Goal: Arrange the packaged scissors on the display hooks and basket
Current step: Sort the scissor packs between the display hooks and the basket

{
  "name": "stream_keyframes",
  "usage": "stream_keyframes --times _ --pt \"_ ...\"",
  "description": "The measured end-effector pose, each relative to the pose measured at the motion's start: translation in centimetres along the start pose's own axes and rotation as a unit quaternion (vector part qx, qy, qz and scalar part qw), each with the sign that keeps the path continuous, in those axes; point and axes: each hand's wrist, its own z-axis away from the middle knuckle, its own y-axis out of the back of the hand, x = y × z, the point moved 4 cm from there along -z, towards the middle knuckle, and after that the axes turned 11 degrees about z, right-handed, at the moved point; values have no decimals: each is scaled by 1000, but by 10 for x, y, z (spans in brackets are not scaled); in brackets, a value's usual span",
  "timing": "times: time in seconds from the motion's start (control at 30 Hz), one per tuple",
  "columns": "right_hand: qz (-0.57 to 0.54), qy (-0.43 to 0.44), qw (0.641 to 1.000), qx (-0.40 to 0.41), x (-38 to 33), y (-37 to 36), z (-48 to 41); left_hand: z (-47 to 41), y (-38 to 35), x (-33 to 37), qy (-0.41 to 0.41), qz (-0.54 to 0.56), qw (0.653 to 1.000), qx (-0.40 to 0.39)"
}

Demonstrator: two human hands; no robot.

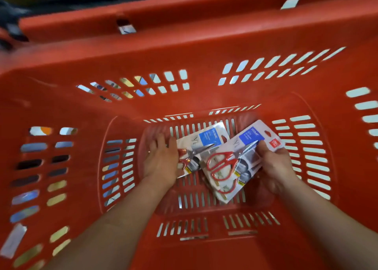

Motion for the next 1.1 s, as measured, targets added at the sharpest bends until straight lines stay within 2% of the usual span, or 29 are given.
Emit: stream_keyframes --times 0.1,0.27,0.37,0.53,0.63,0.77,0.83,0.93,1.03,1.1 --pt "44 17 999 1 0 -1 4 9 -1 6 6 -8 1000 1" --pt "193 88 977 25 -21 9 22 14 5 0 11 -2 1000 -4" --pt "223 92 970 31 -28 14 30 13 6 6 -6 -23 999 -20" --pt "243 130 960 39 -46 20 53 22 7 8 16 50 996 -72" --pt "258 208 943 12 -69 28 84 50 36 14 -9 118 993 -5" --pt "345 325 880 -27 -115 43 156 124 104 23 26 226 970 82" --pt "375 350 858 -40 -141 53 195 169 142 27 60 340 933 108" --pt "379 377 841 -81 -185 68 257 240 200 38 93 545 826 107" --pt "362 406 829 -128 -232 83 327 312 268 58 107 656 738 120" --pt "342 415 827 -164 -264 93 376 357 316 75 92 696 698 141"
